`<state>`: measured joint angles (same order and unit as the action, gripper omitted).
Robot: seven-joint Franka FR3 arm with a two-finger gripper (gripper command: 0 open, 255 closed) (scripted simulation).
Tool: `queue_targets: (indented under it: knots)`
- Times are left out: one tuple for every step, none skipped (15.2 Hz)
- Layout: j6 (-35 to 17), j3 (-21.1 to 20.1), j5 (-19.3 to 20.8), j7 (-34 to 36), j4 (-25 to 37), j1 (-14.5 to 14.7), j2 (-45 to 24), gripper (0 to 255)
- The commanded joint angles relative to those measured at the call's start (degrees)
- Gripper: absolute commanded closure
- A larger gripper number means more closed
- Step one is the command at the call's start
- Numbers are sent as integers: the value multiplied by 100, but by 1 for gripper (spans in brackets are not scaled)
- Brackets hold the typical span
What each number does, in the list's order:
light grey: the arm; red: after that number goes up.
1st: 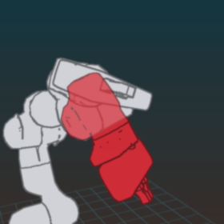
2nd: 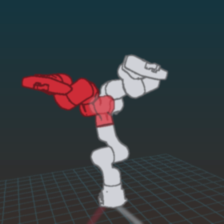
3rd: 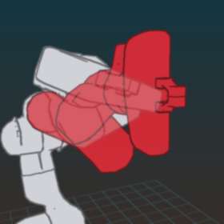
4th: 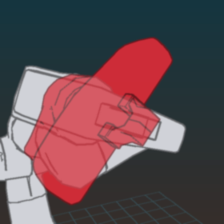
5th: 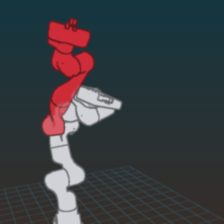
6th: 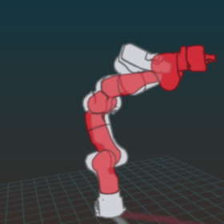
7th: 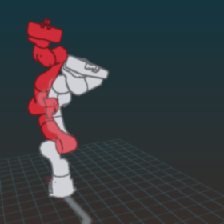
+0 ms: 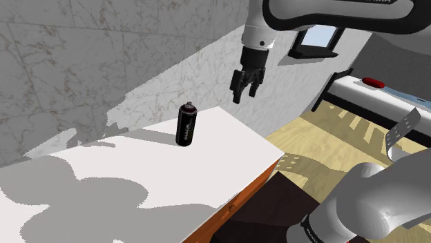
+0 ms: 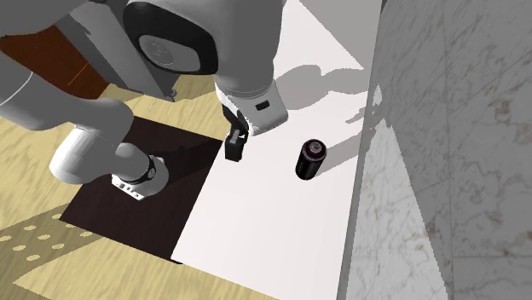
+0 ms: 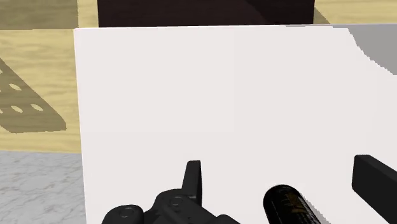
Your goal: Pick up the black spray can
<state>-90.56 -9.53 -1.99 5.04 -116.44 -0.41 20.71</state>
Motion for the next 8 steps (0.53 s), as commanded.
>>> queue_targets:
  knots:
    - [-28,-88,-14,160,337,4,-502,0]
    - [-20,-133,-15,246,536,12,-760,0]
    - [-6,-174,-12,331,744,23,-1019,0]
    - [15,-213,-6,416,961,35,-1281,0]
    - [43,-249,4,501,1186,51,-1544,0]
    - [77,-282,16,586,1422,70,-1811,0]
    - [119,-313,31,669,1667,92,-2080,0]
    - [169,-339,48,752,1924,118,-2352,0]
